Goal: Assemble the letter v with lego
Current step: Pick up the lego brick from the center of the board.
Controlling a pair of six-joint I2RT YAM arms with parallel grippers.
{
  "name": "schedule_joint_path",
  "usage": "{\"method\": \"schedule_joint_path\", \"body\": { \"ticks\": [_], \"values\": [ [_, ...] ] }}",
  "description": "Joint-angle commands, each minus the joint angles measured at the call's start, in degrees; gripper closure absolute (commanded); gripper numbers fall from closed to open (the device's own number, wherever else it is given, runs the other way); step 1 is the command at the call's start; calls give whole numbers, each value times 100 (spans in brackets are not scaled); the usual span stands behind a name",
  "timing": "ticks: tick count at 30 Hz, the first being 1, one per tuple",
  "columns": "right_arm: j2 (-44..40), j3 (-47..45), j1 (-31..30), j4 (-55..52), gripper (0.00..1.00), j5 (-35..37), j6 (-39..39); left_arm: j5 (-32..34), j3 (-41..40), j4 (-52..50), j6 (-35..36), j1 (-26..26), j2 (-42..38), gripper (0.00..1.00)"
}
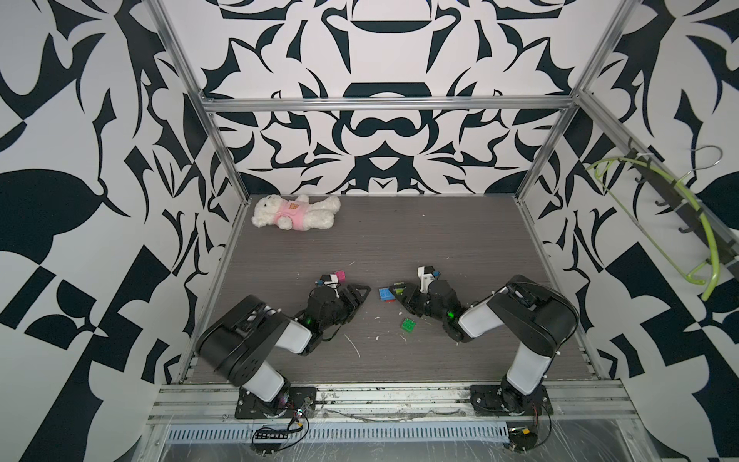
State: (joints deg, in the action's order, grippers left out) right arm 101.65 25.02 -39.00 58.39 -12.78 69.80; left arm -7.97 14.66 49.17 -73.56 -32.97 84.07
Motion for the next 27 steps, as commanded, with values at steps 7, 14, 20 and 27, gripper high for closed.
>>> {"method": "schedule_joint_path", "body": {
  "ticks": [7, 14, 20, 27],
  "values": [
    [-343, 1, 94, -422, 63, 101, -475, 1606, 2346, -7120, 3629, 1204, -2069, 23],
    [-177, -12, 121, -206, 63, -10, -473, 1082, 3272, -7721, 4222, 1451, -526, 32],
    [-60, -109, 182, -18, 64, -76, -441, 670, 3494, -7441, 4228, 1460, 281, 32],
    [86, -129, 200, 198, 64, -111, -371, 766, 3795, -7390, 4227, 1460, 866, 32]
  ]
}}
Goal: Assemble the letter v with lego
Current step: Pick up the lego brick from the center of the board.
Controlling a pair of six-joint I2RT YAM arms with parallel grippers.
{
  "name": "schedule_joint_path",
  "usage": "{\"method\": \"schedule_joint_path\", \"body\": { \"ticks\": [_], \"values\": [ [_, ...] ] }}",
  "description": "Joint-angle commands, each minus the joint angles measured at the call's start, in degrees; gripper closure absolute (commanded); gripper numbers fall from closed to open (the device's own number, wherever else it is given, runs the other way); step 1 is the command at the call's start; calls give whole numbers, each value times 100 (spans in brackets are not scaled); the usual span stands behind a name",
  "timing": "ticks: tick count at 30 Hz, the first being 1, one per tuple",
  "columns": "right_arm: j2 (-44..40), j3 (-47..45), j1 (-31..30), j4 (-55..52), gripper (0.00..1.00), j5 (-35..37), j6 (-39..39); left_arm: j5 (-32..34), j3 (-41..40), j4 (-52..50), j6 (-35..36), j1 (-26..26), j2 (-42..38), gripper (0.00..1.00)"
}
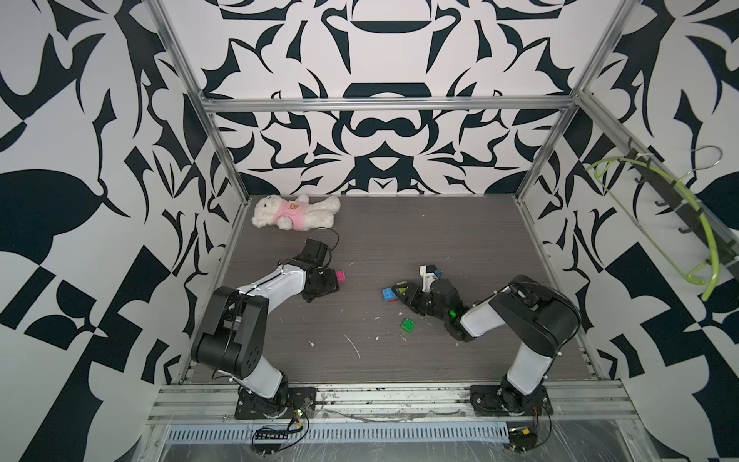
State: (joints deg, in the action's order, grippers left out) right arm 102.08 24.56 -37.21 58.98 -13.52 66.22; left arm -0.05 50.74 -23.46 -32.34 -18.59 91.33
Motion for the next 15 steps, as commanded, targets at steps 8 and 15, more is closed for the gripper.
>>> {"method": "schedule_joint_path", "body": {
  "ticks": [8, 15],
  "values": [
    [118, -47, 30, 193, 65, -87, 14, 96, 368, 61, 17, 22, 561, 40],
    [101, -56, 30, 202, 66, -98, 19, 160, 527, 108, 17, 22, 779, 41]
  ]
}}
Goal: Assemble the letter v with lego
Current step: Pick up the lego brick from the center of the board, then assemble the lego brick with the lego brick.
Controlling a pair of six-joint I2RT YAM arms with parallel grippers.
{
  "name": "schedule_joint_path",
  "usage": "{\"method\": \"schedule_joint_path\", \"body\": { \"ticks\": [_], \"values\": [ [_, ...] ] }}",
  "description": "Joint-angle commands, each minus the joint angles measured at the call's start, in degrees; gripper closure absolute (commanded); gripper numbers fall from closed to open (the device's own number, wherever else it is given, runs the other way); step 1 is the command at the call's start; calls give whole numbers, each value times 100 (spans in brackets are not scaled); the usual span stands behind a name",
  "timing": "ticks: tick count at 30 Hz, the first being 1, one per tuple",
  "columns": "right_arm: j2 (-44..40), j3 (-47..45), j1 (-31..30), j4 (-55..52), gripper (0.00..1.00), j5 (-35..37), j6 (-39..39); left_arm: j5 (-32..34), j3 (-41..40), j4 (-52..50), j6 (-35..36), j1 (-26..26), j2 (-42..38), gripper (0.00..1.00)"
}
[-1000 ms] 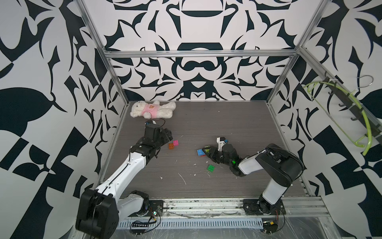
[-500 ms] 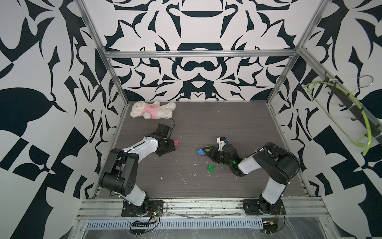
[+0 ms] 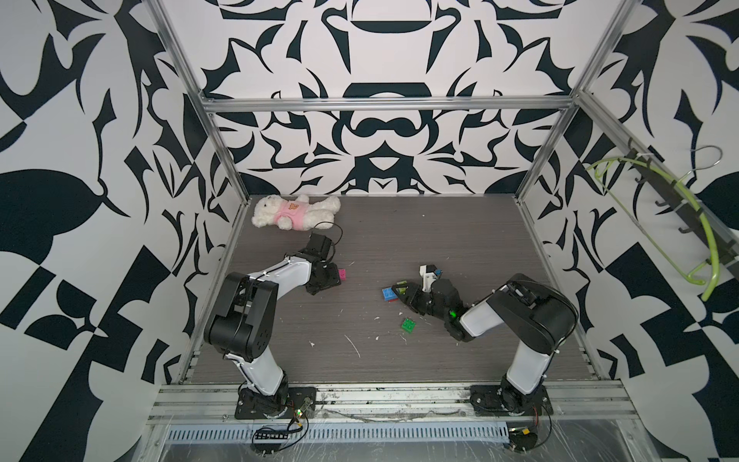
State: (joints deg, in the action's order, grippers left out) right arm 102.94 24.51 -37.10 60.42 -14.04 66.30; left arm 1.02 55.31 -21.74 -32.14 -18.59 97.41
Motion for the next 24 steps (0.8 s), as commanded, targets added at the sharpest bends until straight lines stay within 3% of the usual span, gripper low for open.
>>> {"method": "schedule_joint_path", "body": {
  "ticks": [1, 8, 16, 21, 24],
  "values": [
    [16, -54, 21, 57, 66, -39, 15, 54, 103, -80, 8, 22, 198, 41],
    [42, -61, 19, 49, 67, -11, 14, 314, 269, -472, -99, -259, 107, 68],
    [91, -61, 19, -4, 68, 100, 5, 1150, 783, -1520, -1446, -1600, -693, 75],
    [151, -17, -15, -104, 69, 299, 12, 1286, 479, -818, -2568, -2311, -1107, 86],
    [209, 14, -25, -60, 70, 377, 75, 1369, 561, -656, -2937, -2676, -949, 87]
  ]
}}
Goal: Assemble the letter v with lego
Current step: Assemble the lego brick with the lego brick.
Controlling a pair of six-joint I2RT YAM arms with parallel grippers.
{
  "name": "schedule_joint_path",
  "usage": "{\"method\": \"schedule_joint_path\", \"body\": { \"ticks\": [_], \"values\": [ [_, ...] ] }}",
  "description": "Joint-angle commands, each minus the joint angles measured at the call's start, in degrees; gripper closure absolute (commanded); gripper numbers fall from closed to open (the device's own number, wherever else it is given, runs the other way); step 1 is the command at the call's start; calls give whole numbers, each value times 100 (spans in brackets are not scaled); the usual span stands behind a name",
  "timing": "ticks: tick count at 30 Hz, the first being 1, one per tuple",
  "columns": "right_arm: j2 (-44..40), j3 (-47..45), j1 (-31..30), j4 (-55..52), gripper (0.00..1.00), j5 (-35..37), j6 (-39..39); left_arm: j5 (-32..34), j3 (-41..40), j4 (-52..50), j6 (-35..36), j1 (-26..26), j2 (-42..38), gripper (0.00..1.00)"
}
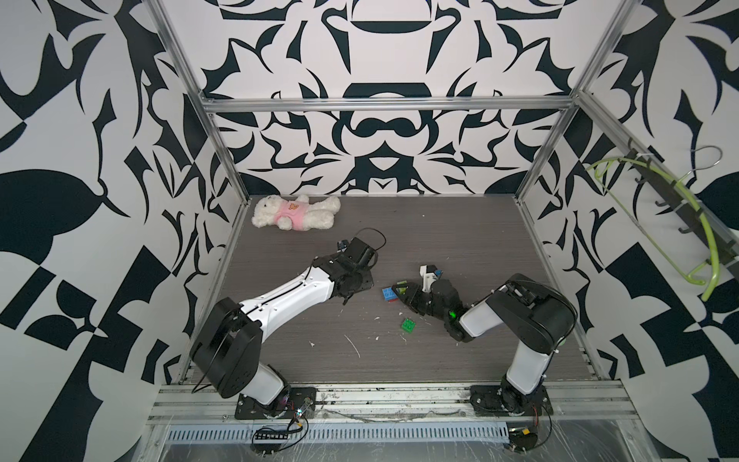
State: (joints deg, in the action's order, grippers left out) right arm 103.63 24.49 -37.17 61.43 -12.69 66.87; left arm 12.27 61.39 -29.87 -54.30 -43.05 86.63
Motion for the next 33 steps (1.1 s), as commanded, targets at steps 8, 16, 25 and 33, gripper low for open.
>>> {"method": "schedule_joint_path", "body": {
  "ticks": [8, 16, 25, 33],
  "values": [
    [148, -24, -89, -134, 72, 364, 81, 380, 346, 280, -1026, -609, 752, 87],
    [201, -32, -114, -137, 73, 411, 80, 270, 424, 526, -1205, -686, 1148, 91],
    [231, -23, -141, -169, 73, 451, 89, 328, 611, 394, -1205, -750, 1168, 90],
    [455, -13, -165, 92, 77, 408, 194, 185, 891, 250, -1135, -749, 1469, 90]
  ]
}}
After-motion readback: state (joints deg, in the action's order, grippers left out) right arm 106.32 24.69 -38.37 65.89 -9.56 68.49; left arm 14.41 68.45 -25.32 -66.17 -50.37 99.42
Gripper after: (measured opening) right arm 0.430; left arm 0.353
